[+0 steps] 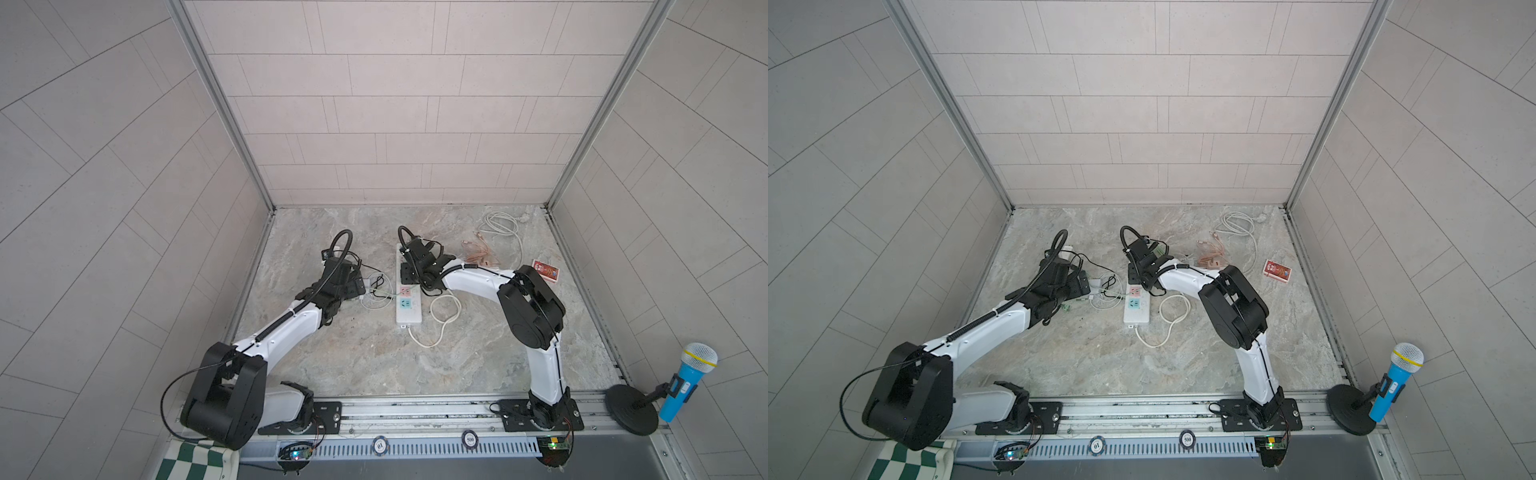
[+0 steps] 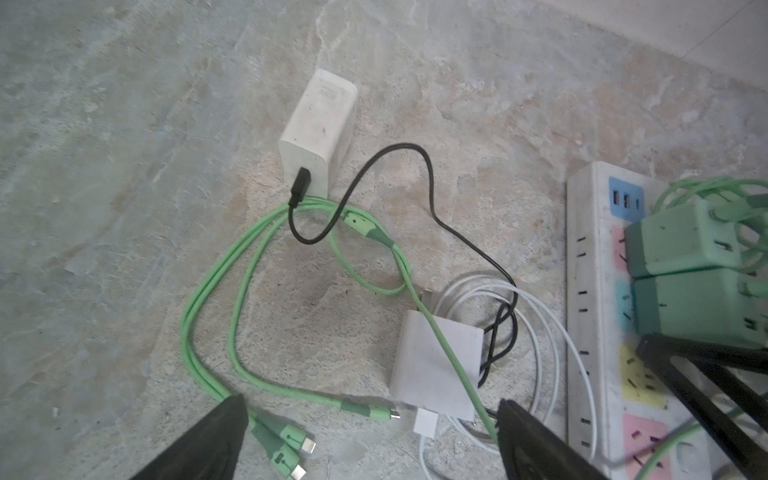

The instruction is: Insert the plug

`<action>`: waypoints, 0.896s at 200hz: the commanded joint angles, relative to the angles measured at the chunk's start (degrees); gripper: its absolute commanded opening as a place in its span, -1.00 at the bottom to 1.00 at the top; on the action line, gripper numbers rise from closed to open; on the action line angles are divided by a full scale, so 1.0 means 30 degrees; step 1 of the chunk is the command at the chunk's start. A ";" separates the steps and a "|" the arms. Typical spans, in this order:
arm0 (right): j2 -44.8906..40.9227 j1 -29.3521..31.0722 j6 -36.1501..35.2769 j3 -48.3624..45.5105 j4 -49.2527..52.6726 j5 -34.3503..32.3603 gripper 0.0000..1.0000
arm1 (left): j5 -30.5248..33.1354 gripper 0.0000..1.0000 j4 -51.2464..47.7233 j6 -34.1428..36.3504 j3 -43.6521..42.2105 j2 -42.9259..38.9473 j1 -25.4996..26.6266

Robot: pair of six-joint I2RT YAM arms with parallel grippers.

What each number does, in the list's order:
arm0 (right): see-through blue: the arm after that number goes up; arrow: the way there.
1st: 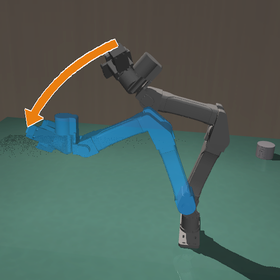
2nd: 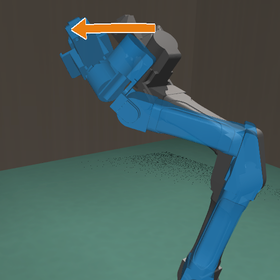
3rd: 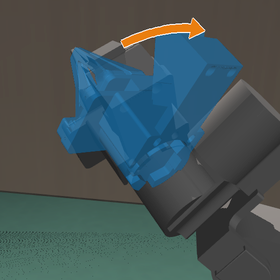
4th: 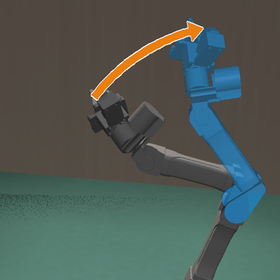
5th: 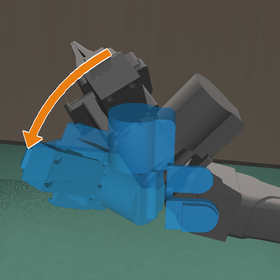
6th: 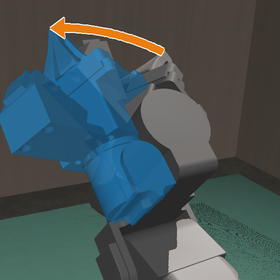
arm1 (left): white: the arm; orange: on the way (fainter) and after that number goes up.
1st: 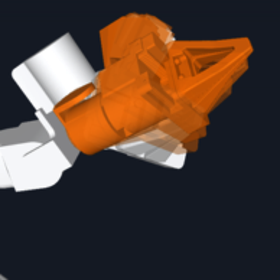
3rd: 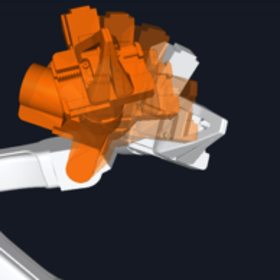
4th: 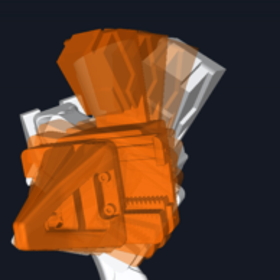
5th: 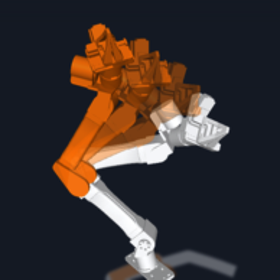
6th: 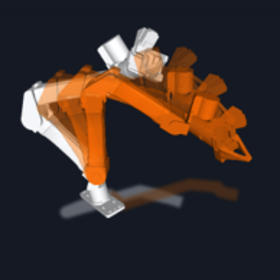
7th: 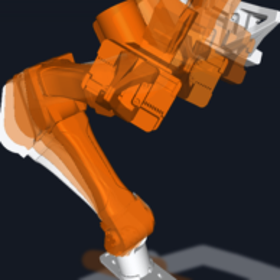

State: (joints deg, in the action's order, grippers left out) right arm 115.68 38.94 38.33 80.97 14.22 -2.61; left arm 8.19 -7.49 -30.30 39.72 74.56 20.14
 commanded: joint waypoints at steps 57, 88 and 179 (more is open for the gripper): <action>-0.4148 0.0032 -0.0807 -0.1825 0.0785 0.1020 0.05 | -0.1563 0.78 0.0094 -0.0237 -0.1165 0.0638 0.0218; -0.5673 0.0049 -0.1229 -0.1941 0.1079 0.1138 0.06 | -0.1527 0.74 0.0201 -0.0299 -0.1398 0.0366 0.0448; -1.2620 0.0087 -0.2379 -0.6576 0.1692 0.0906 0.06 | -0.1533 0.74 0.0104 0.0541 0.2174 0.4887 0.0757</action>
State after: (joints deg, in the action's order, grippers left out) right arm 83.68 38.98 33.85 64.77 17.43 1.10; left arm 2.79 -7.16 -30.13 42.57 85.91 22.28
